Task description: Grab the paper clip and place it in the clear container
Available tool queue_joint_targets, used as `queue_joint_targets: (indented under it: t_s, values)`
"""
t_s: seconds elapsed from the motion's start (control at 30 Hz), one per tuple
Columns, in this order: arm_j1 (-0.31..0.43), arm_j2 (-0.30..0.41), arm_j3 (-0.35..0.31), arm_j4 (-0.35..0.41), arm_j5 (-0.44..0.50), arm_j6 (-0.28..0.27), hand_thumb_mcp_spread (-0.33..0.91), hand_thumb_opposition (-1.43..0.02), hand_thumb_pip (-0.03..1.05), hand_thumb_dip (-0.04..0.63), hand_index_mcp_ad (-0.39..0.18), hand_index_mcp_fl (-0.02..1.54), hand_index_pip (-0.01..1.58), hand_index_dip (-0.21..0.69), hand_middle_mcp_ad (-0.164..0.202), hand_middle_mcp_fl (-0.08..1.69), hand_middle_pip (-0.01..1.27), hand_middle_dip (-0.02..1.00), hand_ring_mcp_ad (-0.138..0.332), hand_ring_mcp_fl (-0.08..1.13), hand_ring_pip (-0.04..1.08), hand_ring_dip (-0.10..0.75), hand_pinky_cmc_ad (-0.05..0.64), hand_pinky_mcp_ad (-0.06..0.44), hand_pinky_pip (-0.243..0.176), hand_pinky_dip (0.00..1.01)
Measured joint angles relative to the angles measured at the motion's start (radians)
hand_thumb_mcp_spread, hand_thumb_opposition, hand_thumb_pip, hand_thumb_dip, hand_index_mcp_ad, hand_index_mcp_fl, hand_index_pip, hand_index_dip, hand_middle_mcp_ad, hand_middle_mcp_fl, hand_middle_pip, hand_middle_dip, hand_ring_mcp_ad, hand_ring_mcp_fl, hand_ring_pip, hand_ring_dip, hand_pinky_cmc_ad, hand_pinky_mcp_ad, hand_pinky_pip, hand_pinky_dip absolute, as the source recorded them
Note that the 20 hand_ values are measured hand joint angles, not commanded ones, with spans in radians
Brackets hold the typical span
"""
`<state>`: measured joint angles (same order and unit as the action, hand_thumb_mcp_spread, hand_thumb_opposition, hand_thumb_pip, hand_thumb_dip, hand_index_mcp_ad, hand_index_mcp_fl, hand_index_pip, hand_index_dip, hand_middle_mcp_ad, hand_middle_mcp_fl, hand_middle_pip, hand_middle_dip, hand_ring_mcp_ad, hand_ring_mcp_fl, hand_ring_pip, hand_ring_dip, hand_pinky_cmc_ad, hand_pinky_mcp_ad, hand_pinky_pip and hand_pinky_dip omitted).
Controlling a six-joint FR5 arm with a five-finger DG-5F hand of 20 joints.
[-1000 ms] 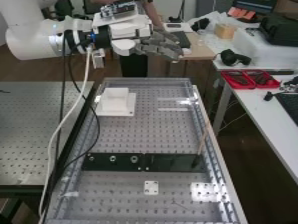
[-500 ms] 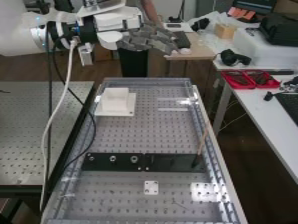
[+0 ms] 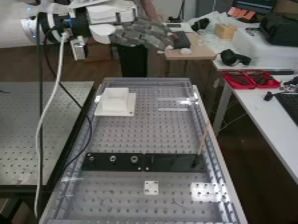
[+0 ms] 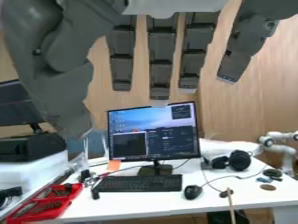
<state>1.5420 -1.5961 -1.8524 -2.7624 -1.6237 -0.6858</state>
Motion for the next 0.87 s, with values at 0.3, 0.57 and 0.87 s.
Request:
queue_joint_targets:
  t_s: [0.3, 0.57, 0.87]
  values:
    - [-0.004, 0.004, -0.009, 0.009, -0.005, 0.017, 0.25, -0.76, 0.59, 0.204, -0.138, 0.41, 0.15, -0.012, 0.063, 0.40, 0.11, 0.55, 0.115, 0.20, 0.20, 0.360, 0.380, 0.314, -0.042, 0.47]
    - [0.006, 0.000, -0.007, -0.010, 0.036, 0.014, 0.26, -0.74, 0.56, 0.188, -0.120, 0.41, 0.10, 0.024, 0.063, 0.30, 0.11, 0.53, 0.126, 0.18, 0.12, 0.351, 0.401, 0.328, -0.042, 0.47]
    - [0.011, -0.001, -0.020, -0.001, 0.075, 0.049, 0.26, -0.75, 0.51, 0.175, -0.120, 0.34, 0.09, 0.063, 0.068, 0.20, 0.11, 0.44, 0.131, 0.12, 0.12, 0.291, 0.401, 0.330, -0.042, 0.47]
